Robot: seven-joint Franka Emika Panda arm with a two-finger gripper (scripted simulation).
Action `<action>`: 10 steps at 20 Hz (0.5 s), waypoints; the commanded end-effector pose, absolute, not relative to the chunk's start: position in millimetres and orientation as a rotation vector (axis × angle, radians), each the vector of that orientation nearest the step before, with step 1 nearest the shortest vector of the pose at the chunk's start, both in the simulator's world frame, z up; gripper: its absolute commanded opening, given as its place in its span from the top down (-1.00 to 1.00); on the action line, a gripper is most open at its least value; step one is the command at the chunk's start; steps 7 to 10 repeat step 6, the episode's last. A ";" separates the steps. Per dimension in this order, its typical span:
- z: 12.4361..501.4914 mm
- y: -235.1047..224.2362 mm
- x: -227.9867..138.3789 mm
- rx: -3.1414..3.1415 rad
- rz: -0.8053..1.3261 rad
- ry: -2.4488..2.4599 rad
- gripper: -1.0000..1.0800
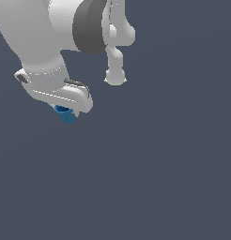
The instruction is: Pick up the object and move it to a goal position.
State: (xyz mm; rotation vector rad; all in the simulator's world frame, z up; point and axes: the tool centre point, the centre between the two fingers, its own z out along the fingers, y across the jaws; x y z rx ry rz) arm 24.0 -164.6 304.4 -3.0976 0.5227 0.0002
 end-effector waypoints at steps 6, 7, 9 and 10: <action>313.8 -171.0 27.0 -3.098 0.000 0.521 1.00; 313.8 -171.0 27.0 -3.098 0.000 0.521 1.00; 313.8 -171.0 27.0 -3.098 0.000 0.521 1.00; 313.8 -171.0 27.0 -3.098 0.000 0.521 1.00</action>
